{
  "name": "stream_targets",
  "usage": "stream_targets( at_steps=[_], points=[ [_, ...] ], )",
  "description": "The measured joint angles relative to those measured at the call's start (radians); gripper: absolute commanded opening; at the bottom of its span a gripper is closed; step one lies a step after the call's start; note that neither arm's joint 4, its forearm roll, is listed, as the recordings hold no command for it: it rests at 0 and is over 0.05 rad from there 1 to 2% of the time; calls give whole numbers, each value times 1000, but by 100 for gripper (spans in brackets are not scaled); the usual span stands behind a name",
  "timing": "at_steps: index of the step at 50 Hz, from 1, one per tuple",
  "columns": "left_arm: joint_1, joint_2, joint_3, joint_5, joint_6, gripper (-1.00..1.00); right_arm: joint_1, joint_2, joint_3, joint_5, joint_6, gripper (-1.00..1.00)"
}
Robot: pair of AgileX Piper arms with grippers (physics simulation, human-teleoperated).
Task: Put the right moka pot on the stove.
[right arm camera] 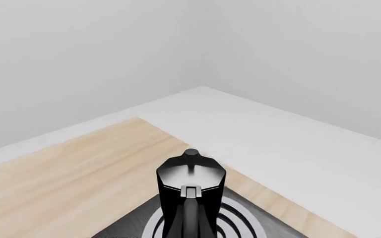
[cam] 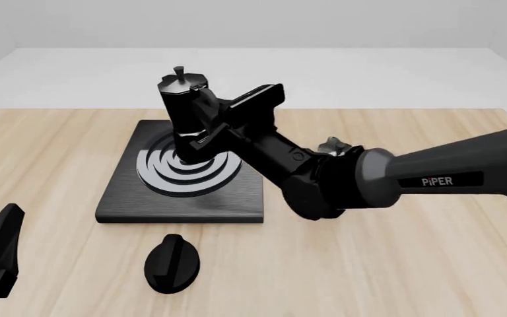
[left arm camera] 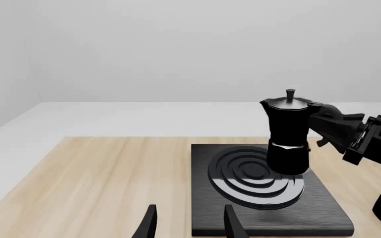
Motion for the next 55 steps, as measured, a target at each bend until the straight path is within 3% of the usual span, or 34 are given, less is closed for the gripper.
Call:
stream_targets(
  at_steps=[55],
  points=[
    [0,0,0,0,0,100,-10,312,-230,-77,25,-100]
  ],
)
